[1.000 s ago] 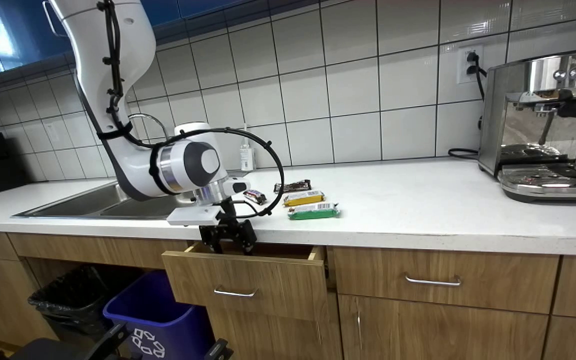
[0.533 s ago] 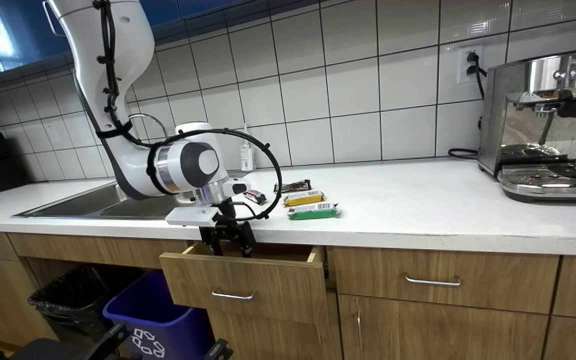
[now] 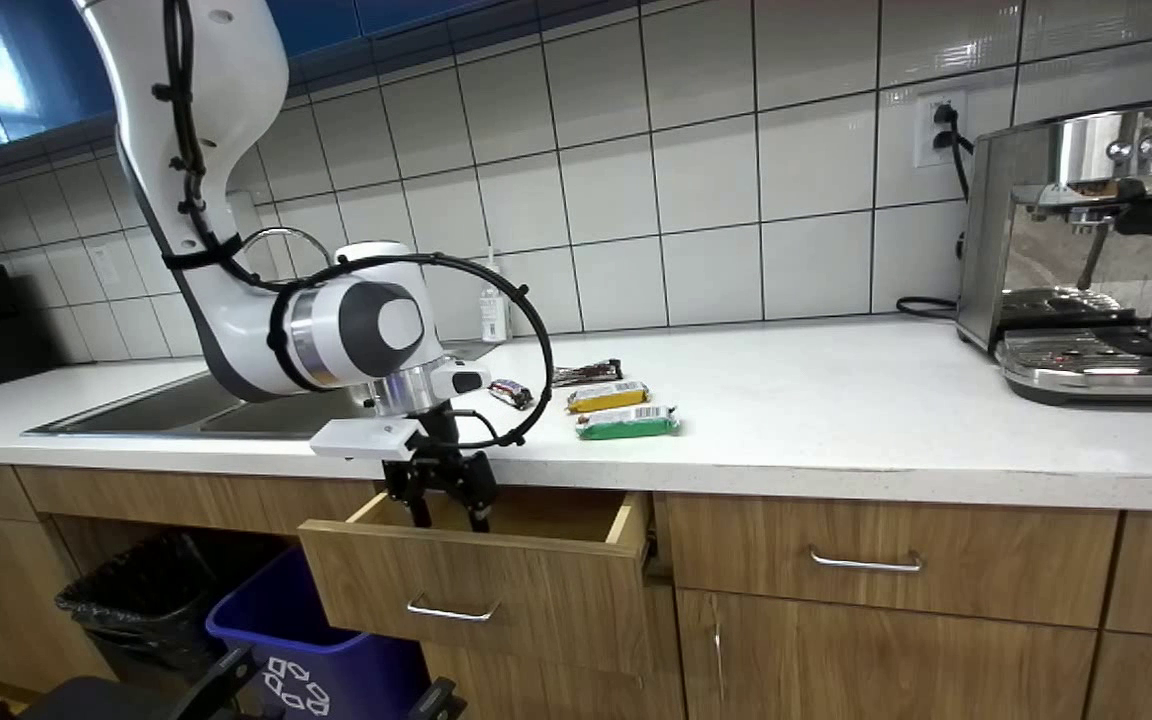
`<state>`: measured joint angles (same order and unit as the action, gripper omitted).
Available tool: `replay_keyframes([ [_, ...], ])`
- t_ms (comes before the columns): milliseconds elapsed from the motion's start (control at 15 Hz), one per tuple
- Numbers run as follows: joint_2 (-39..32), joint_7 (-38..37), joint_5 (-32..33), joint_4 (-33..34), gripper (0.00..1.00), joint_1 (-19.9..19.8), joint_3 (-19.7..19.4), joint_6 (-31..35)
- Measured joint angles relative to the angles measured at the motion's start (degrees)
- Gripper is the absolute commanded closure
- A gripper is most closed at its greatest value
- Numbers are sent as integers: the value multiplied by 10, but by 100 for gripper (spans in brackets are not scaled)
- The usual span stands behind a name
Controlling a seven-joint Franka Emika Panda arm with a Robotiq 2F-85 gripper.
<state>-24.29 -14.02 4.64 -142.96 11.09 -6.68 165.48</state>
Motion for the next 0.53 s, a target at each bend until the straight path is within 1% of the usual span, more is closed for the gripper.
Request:
replay_keyframes([
  [533,23,-14,2,-46,0,30,-21,0],
])
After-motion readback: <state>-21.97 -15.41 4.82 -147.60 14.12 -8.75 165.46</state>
